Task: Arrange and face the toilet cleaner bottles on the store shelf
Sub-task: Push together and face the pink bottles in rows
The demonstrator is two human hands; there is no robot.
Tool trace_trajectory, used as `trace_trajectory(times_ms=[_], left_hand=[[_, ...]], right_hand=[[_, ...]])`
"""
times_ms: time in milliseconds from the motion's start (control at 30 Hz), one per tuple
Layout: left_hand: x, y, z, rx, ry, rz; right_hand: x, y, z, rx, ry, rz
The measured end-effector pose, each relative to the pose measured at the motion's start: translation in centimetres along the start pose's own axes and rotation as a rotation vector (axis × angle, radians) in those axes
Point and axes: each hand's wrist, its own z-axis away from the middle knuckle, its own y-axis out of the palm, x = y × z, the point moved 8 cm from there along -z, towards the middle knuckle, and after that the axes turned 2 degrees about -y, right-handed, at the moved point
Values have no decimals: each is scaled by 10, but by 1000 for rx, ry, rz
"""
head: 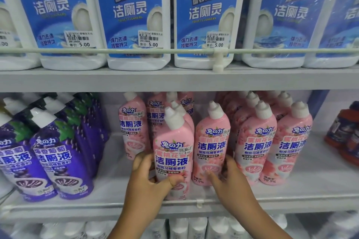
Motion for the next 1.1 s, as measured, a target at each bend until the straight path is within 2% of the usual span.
trace_trajectory(times_ms=[300, 467, 633, 700, 800, 867, 933, 1000, 1100], left_hand=[[26, 21, 0, -8, -119, 30], [35, 20, -1, -23, -119, -19], [23, 12, -2, 41, -80, -7], [2, -7, -13, -29, -20, -24], [-46, -42, -38, -188, 199, -219], [-77, -59, -57, -261, 324, -419], [-100, -66, -76, -263, 424, -611], [-114, -65, -92, -208, 415, -754], [-114, -61, -113, -158, 297, -854]], right_hand=[[8, 2, -7, -32, -15, 81], [21, -1, 3, 14, -20, 120], [69, -44, 19, 13, -139, 198], [104, -70, 22, -68, -210, 213], [160, -96, 22, -198, -404, 284], [186, -99, 14, -196, -515, 325], [199, -93, -1, -124, -544, 383], [204, -88, -18, -41, -492, 404], [214, -81, -34, 47, -424, 490]])
